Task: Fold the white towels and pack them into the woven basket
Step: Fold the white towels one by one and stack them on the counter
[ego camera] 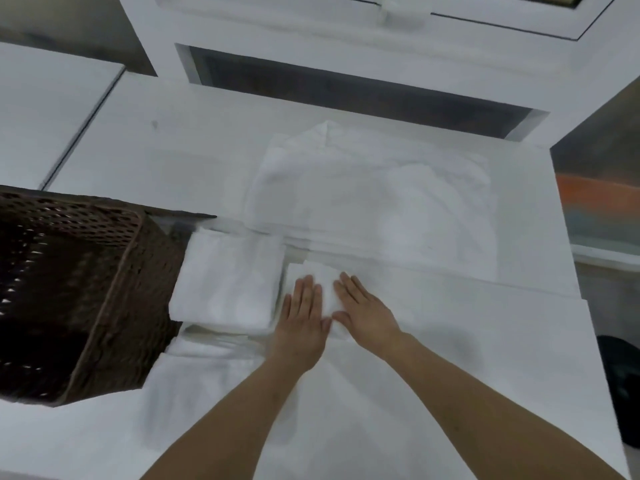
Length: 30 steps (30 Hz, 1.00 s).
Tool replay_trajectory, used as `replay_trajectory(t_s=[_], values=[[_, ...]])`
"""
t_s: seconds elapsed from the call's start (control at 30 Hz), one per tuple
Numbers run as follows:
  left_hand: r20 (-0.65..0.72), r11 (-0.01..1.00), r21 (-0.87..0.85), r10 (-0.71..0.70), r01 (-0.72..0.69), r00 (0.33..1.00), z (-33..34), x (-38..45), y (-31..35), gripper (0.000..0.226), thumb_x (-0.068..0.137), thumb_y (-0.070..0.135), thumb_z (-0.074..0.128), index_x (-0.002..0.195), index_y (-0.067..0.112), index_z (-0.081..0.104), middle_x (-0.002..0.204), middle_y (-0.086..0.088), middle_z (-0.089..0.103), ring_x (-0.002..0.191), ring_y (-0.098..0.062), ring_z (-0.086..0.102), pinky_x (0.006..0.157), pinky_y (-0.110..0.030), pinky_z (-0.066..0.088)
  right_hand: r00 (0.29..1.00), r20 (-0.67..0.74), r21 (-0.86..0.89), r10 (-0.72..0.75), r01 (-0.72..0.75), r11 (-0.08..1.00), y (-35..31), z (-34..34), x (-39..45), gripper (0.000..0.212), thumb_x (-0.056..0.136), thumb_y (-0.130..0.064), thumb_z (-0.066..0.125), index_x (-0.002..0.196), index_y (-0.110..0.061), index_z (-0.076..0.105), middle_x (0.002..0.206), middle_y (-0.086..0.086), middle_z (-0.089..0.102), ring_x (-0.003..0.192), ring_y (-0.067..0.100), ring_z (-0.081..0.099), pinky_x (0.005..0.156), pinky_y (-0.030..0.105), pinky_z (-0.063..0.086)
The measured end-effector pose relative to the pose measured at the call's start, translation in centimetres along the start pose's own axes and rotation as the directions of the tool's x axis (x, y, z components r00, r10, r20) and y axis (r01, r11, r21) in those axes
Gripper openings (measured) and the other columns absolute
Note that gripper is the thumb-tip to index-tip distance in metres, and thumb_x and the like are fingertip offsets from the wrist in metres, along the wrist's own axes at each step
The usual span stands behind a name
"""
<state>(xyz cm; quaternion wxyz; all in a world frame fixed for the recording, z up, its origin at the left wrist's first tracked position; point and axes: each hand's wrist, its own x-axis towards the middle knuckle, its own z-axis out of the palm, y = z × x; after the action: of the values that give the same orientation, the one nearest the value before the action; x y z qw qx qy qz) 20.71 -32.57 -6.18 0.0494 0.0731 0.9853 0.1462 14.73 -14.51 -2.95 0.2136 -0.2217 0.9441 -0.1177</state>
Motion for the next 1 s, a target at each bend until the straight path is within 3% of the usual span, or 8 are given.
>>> replay_trajectory(t_s=[0.2, 0.33, 0.43, 0.53, 0.7, 1.0], values=[[0.049, 1.000, -0.010, -0.001, 0.002, 0.999, -0.1, 0.6, -0.1, 0.068, 0.104, 0.044, 0.027, 0.157, 0.001, 0.026, 0.166, -0.021, 0.014, 0.154, -0.039, 0.014, 0.119, -0.055, 0.030, 1.000, 0.011, 0.012, 0.024, -0.024, 1.000, 0.1, -0.4, 0.2, 0.085, 0.092, -0.068, 0.006, 0.164, -0.022, 0.012, 0.172, -0.004, -0.001, 0.158, 0.016, 0.004, 0.124, 0.040, 0.026], [0.124, 0.998, 0.043, -0.044, 0.039, 0.991, -1.4, 0.9, 0.5, 0.071, 0.101, 0.046, 0.015, 0.160, 0.007, 0.018, 0.168, -0.016, 0.001, 0.155, -0.034, 0.000, 0.124, -0.053, 0.015, 1.000, -0.017, 0.042, 0.017, -0.016, 0.999, 0.5, -1.3, -1.2, 0.064, 0.106, -0.052, 0.035, 0.162, -0.025, 0.021, 0.172, -0.004, 0.008, 0.158, 0.017, 0.009, 0.125, 0.041, 0.023], [0.075, 0.995, 0.086, -0.048, 0.042, 0.996, -2.6, 1.3, 2.5, 0.062, 0.102, 0.039, 0.025, 0.156, 0.009, 0.033, 0.166, -0.020, 0.018, 0.155, -0.037, 0.010, 0.125, -0.056, 0.011, 0.986, -0.146, 0.062, 0.075, -0.066, 0.996, 2.3, -2.0, -3.7, 0.053, 0.106, -0.042, 0.045, 0.155, -0.024, 0.041, 0.166, 0.000, 0.030, 0.154, 0.022, 0.027, 0.120, 0.044, 0.034], [0.063, 0.995, 0.082, 0.045, -0.050, 0.997, -2.7, 2.5, 5.8, 0.057, 0.102, 0.036, 0.039, 0.154, 0.011, 0.039, 0.163, -0.017, 0.029, 0.154, -0.036, 0.017, 0.125, -0.057, 0.014, 0.950, -0.257, 0.086, 0.178, -0.161, 0.983, 5.4, -2.7, -6.6, 0.050, 0.103, -0.039, 0.045, 0.149, -0.023, 0.051, 0.160, 0.004, 0.043, 0.147, 0.026, 0.041, 0.114, 0.045, 0.042], [0.089, 0.990, 0.019, 0.139, -0.141, 0.986, -1.2, 6.1, 12.7, 0.051, 0.103, 0.034, 0.042, 0.150, 0.014, 0.045, 0.156, -0.011, 0.043, 0.151, -0.033, 0.029, 0.124, -0.051, 0.022, 0.889, -0.306, 0.112, 0.340, -0.321, 0.940, 11.7, -4.2, -10.6, 0.049, 0.102, -0.037, 0.046, 0.149, -0.023, 0.051, 0.157, 0.006, 0.046, 0.144, 0.025, 0.044, 0.108, 0.045, 0.045], [0.085, 0.976, -0.080, 0.209, -0.202, 0.974, 2.3, 14.9, 24.5, 0.036, 0.101, 0.027, 0.051, 0.134, 0.016, 0.059, 0.132, -0.002, 0.063, 0.131, -0.024, 0.052, 0.114, -0.041, 0.037, 0.831, -0.314, 0.101, 0.460, -0.452, 0.886, 24.1, -5.6, -13.4, 0.045, 0.098, -0.030, 0.063, 0.141, -0.020, 0.060, 0.149, 0.010, 0.055, 0.140, 0.028, 0.050, 0.104, 0.046, 0.048]])
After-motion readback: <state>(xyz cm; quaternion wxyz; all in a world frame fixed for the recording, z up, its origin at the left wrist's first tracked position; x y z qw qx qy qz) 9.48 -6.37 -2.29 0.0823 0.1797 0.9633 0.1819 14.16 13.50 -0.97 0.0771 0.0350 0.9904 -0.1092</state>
